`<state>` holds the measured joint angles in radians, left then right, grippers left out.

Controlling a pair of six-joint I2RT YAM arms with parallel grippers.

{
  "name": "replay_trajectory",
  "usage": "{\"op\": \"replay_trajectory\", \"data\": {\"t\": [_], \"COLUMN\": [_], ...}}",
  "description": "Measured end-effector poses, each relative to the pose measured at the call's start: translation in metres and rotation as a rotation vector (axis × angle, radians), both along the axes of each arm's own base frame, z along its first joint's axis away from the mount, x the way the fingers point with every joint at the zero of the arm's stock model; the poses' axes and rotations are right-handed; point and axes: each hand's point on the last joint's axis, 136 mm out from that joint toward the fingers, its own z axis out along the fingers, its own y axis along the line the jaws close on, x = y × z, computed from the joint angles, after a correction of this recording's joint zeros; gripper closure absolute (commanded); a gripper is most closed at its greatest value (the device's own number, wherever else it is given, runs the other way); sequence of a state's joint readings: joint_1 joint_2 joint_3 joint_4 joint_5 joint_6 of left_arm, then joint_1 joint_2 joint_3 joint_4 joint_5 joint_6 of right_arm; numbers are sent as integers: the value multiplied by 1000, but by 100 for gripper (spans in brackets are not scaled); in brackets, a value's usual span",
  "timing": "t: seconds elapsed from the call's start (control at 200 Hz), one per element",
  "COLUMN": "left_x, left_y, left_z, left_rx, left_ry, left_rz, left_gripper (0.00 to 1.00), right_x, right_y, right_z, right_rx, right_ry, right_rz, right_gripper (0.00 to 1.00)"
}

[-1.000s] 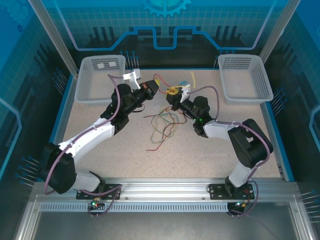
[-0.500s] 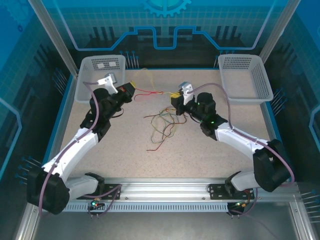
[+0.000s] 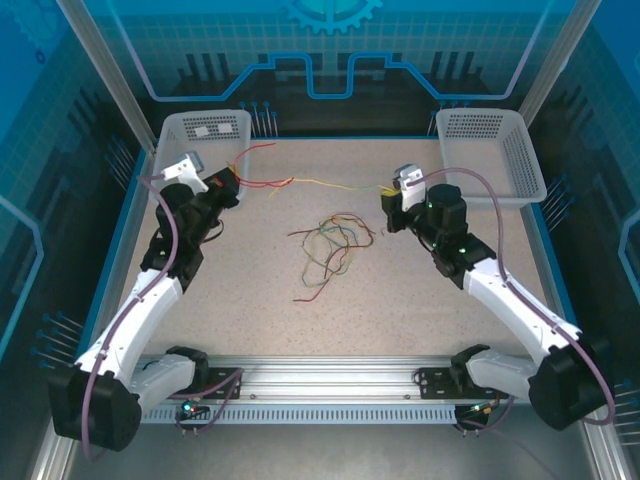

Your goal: Untangle the cables

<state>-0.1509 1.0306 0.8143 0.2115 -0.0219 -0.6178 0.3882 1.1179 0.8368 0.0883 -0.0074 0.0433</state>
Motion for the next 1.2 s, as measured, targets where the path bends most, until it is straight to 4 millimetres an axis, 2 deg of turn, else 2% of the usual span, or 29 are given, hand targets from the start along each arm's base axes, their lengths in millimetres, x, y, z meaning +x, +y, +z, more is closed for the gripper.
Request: {"op": "replay_trajectory", "data": {"t": [0.07,0.225,0.36,0.605,0.77,1.006,1.201], "left_x": [-1,-8,-14,-15,-11,16,64], "left_y": [12,56,77,82,77,79,115], "left_z": [-1,-1,3,-1,-7,-49,-70], "left_rx": [2,3,-1,4,3,18,16], "left_ry": [3,6,-1,17,34,165,261], "left_rz": [42,184,260,278,250,244,323], "left_gripper": [100,100,100,100,100,100,100], "right_x": [-3,-14,-27,-43,-40,-24,-11], "right_y": [-15,-46,-69,-95,-95,-87,-99], "right_z": [9,24,31,46,45,19,13], "right_rx": [1,8,25,68,104,145,225], "right_ry": [-19,-61,-91,-150,-137,-23,49], "right_rz": [-46,-149,-226,-310,-311,-280,-312], "right_gripper": [100,100,100,100,100,100,100]}}
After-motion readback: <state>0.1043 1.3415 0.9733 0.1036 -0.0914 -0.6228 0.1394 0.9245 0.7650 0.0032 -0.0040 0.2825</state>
